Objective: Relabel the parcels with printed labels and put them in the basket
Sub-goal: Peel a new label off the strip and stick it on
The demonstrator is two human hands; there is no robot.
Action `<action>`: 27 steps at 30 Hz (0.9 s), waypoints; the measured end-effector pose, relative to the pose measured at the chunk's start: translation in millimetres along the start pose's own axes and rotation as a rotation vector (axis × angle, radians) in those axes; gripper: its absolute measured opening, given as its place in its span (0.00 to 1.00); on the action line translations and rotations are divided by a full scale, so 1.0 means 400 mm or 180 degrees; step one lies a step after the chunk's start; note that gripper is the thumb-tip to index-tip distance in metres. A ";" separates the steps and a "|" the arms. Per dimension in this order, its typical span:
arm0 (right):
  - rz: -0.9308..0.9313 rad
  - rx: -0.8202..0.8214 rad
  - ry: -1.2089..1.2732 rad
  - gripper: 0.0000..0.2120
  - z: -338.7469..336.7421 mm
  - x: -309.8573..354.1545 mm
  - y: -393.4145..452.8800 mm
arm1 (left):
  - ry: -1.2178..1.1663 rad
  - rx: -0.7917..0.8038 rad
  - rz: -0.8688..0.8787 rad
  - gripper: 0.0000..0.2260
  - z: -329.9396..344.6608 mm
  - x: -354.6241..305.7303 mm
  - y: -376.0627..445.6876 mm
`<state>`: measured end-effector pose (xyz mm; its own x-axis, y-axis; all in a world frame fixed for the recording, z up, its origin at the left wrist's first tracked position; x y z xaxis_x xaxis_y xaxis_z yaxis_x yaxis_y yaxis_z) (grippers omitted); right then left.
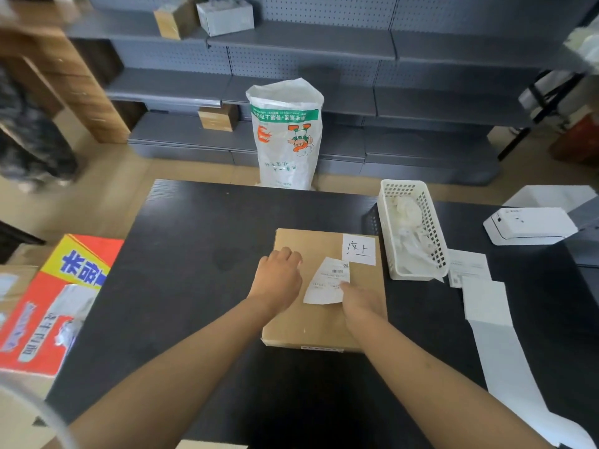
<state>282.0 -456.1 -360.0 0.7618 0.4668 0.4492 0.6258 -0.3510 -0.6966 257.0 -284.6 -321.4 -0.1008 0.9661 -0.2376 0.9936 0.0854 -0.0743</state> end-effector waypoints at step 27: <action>-0.2257 -0.1205 -0.2296 0.22 -0.030 0.011 0.002 | 0.0915 0.1052 0.0880 0.24 0.151 -0.045 -0.027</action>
<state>287.8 -464.0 -352.0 0.0045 0.9870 0.1604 0.9909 0.0172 -0.1336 245.0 -317.8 -375.0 0.2276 0.9736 -0.0192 0.9071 -0.2192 -0.3592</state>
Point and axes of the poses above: each hand's wrist, its own y-axis towards the middle knuckle, its own z-axis out of the palm, x = y × z, the point moved 4 cm from there along y, towards the middle knuckle, and after that the axes turned 4 degrees about z, right-handed, at the moved point
